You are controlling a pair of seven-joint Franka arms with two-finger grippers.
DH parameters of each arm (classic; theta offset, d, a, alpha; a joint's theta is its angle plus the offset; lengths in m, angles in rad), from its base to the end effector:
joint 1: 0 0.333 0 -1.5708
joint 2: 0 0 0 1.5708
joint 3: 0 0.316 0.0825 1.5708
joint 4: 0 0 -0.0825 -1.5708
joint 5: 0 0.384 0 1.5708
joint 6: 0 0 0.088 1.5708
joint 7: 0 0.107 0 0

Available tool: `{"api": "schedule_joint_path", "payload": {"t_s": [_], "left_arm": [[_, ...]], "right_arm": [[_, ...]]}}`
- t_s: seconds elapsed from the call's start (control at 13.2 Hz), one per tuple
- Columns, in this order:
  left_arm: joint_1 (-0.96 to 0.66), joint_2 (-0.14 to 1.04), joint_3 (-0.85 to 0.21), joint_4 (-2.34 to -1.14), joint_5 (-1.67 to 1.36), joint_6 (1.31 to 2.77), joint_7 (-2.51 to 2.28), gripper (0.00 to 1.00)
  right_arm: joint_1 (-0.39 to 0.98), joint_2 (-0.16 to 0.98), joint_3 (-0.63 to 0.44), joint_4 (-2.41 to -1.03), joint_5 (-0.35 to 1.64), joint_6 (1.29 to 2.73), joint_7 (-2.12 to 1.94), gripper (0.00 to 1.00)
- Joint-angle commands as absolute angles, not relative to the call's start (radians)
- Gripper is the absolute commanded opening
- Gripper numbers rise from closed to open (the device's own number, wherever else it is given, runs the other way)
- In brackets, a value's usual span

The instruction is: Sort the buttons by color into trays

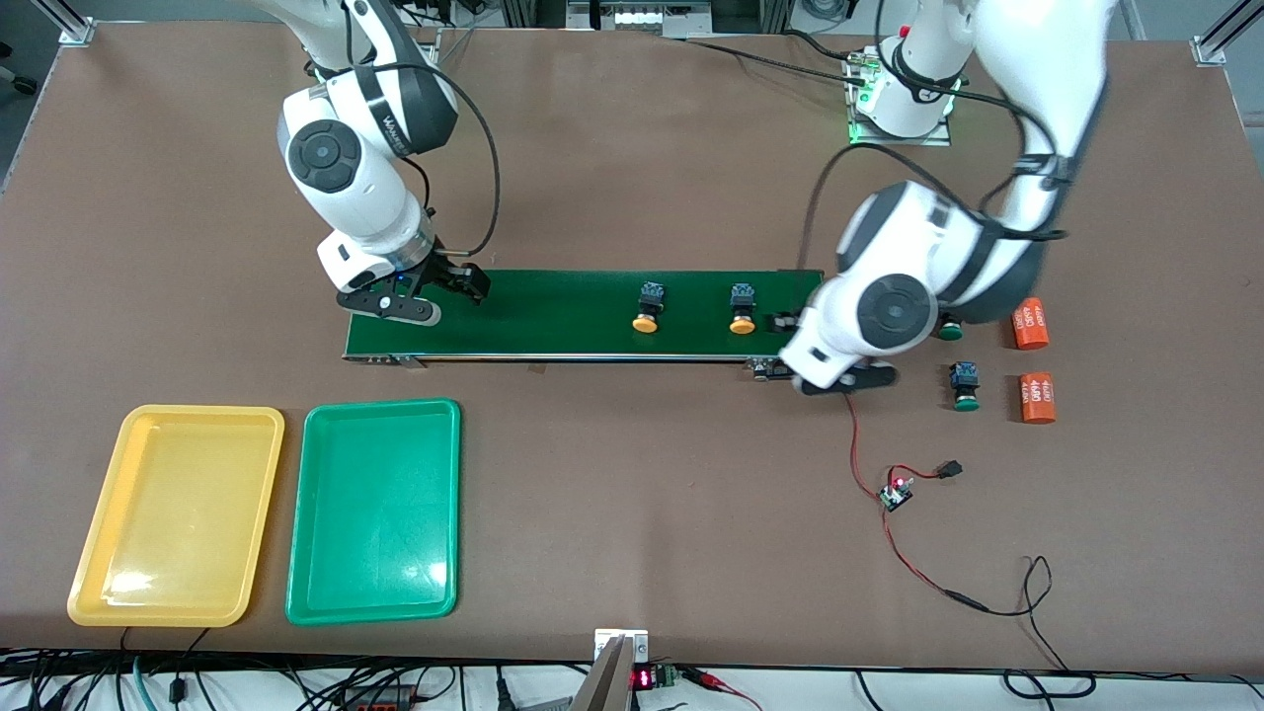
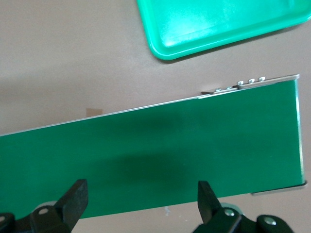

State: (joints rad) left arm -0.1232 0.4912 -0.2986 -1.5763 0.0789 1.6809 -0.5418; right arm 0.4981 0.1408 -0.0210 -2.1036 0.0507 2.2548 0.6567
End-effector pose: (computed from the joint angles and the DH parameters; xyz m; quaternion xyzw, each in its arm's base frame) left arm 0.5957 -0.2341 0.3410 -0.9816 -0.0513 0.1761 0.0540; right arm 0.5027 0.2616 0.3532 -0.9942 0.1054 0.0054 0.0182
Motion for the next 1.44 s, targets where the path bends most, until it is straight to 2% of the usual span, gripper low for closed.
{"api": "schedule_joint_path", "payload": {"t_s": [0.0, 0.45, 0.61, 0.76, 0.98, 1.36], "left_arm": [[-0.08, 0.497, -0.296, -1.543, 0.176, 1.625, -0.387, 1.0], [0.057, 0.525, -0.292, -1.586, 0.181, 1.621, -0.199, 1.0], [0.055, 0.523, -0.236, -1.624, 0.184, 1.64, -0.167, 1.0], [0.081, 0.494, -0.181, -1.728, 0.183, 1.774, -0.039, 1.0], [0.13, 0.463, -0.134, -1.92, 0.183, 2.079, 0.104, 1.0], [0.149, 0.476, -0.12, -1.982, 0.167, 2.279, 0.132, 1.0]], "right_arm": [[0.537, 0.167, -0.025, -2.088, 0.06, 2.293, 0.757, 1.0], [0.6, 0.213, -0.025, -2.085, 0.041, 2.325, 0.753, 1.0], [0.604, 0.227, -0.025, -2.083, 0.041, 2.332, 0.717, 1.0], [0.617, 0.23, -0.025, -2.083, 0.043, 2.341, 0.719, 1.0], [0.623, 0.232, -0.025, -2.079, 0.055, 2.342, 0.744, 1.0], [0.623, 0.239, -0.025, -2.06, 0.058, 2.342, 0.797, 1.0]]}}
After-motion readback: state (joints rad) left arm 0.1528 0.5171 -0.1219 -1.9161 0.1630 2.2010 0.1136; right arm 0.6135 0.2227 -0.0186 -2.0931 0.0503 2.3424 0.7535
